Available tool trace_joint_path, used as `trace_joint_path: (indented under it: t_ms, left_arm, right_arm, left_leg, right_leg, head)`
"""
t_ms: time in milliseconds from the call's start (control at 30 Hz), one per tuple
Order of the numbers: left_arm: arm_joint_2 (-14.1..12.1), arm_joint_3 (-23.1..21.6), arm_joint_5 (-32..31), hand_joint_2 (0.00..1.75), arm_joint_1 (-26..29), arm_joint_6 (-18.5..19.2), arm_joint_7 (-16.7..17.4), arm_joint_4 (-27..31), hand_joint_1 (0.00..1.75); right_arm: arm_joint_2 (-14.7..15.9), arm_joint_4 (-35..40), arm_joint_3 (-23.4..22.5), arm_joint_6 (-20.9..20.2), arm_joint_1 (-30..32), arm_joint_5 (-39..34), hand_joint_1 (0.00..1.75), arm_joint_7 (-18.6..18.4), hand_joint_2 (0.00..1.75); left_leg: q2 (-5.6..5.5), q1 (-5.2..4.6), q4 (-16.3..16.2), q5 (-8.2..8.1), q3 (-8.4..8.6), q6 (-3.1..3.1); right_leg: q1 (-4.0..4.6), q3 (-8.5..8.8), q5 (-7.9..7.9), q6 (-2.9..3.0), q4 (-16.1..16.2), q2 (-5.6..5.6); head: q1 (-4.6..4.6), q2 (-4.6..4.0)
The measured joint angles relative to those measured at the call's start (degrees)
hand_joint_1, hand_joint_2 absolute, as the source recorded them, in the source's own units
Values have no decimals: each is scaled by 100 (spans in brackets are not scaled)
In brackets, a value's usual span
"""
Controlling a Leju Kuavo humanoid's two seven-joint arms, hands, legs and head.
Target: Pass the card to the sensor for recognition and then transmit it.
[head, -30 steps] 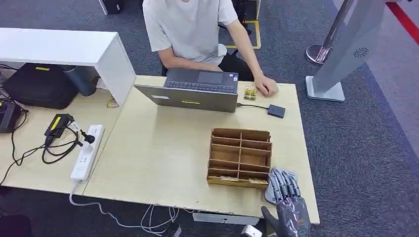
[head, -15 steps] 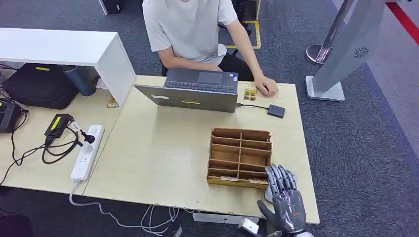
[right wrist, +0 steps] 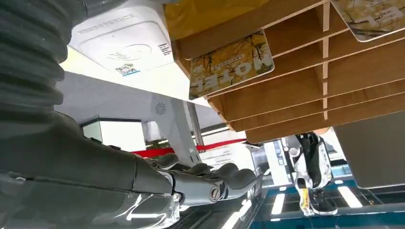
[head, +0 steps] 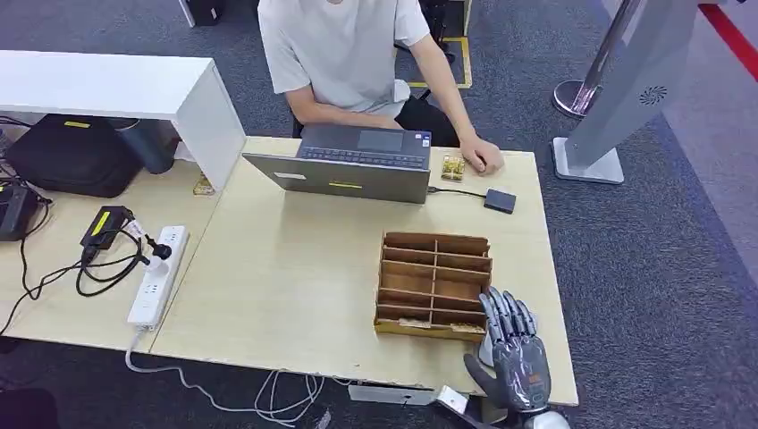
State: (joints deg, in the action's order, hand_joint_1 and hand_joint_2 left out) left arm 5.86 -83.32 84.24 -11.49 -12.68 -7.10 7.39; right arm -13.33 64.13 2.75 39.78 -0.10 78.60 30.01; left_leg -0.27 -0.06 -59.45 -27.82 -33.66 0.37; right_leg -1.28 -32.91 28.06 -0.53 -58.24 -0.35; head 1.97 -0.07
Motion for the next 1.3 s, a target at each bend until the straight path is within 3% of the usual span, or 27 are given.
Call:
trace_joint_path:
  t_ms: [1300]
  left_arm:
    - [0,-7,2,175,-2,24,0,-2,0]
  right_arm:
    - [0,-243,2,0,-159,-37,0,-114,175]
  left_leg:
    - [0,0,0,0,0,0]
  right_leg:
    - [0,0,0,0,0,0]
  head:
    - [0,0]
